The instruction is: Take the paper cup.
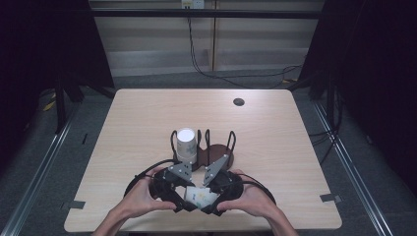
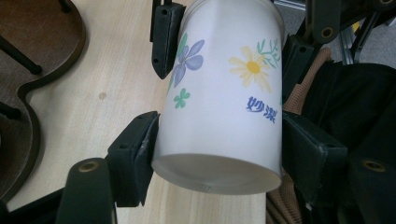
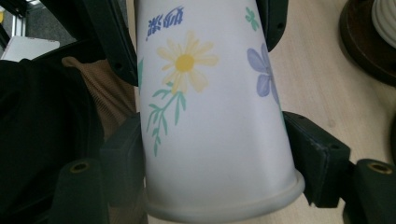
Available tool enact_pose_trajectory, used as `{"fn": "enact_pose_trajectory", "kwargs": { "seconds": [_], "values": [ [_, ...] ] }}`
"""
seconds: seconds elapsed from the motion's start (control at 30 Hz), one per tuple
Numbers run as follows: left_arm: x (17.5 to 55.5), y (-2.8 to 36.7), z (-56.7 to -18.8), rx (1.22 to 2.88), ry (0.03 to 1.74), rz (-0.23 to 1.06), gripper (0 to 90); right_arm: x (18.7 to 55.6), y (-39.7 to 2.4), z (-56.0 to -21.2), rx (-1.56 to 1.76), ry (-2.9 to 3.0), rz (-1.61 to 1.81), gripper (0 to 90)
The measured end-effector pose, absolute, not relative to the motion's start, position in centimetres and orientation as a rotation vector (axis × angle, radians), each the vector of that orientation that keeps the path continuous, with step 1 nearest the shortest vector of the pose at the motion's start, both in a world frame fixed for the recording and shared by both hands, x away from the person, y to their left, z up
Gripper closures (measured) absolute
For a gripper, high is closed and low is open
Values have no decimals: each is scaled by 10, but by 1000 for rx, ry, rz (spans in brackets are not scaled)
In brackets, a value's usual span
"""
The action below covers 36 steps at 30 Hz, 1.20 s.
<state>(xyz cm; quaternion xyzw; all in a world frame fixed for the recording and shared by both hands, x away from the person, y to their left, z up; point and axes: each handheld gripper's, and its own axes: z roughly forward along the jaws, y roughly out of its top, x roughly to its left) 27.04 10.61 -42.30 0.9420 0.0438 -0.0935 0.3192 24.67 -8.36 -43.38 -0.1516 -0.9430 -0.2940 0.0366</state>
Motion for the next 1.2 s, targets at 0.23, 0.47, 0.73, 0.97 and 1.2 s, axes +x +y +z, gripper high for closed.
{"fn": "enact_pose_trajectory", "kwargs": {
  "seconds": [0.23,0.47,0.73,0.97,1.2],
  "values": [
    [270,106,-424,2478,119,-256,328,246,-83,-434,-453,-2892,-905,284],
    [270,107,-422,2472,111,-255,369,247,-84,-434,-457,-2877,-923,279],
    [271,108,-421,2457,120,-247,372,250,-90,-433,-490,-2845,-996,215],
    [273,110,-420,2445,136,-261,372,251,-94,-434,-530,-2832,-1037,151],
    [273,112,-419,2443,148,-250,370,252,-101,-432,-569,-2819,-1061,146]
  ]
}}
